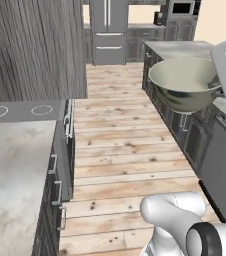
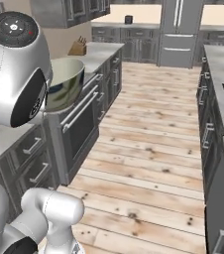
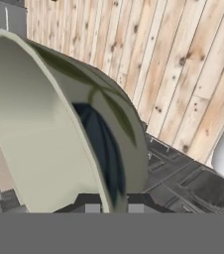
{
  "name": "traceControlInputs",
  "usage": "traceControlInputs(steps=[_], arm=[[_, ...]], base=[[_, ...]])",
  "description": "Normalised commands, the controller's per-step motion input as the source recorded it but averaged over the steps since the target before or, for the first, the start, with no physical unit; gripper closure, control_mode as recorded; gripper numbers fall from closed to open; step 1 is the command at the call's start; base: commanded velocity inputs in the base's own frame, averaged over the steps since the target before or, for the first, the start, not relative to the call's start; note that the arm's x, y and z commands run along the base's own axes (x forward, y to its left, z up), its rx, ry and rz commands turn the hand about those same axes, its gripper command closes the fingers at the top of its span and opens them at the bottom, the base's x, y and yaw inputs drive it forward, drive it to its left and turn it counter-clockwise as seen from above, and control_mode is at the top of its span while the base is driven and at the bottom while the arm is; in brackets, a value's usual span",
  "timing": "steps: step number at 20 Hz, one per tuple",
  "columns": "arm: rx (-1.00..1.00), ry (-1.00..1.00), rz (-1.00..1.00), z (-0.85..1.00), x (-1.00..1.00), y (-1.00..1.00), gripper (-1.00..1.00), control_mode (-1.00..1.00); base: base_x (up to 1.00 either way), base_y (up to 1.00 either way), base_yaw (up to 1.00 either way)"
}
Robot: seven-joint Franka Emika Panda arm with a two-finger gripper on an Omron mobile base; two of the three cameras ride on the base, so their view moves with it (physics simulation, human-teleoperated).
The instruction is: Move the bowls from the cabinet to the plates on the dining table.
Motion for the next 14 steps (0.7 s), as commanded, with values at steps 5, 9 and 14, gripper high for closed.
traceControlInputs(steps=[5, 9, 14], arm=[[0.00, 0.00, 0.00, 0.00, 0.00, 0.00, 1.00, 1.00], [0.00, 0.00, 0.00, 0.00, 0.00, 0.00, 1.00, 1.00], [0.00, 0.00, 0.00, 0.00, 0.00, 0.00, 1.00, 1.00]], base=[[0.00, 0.00, -0.25], [0.00, 0.00, -0.25], [0.00, 0.00, -0.25]])
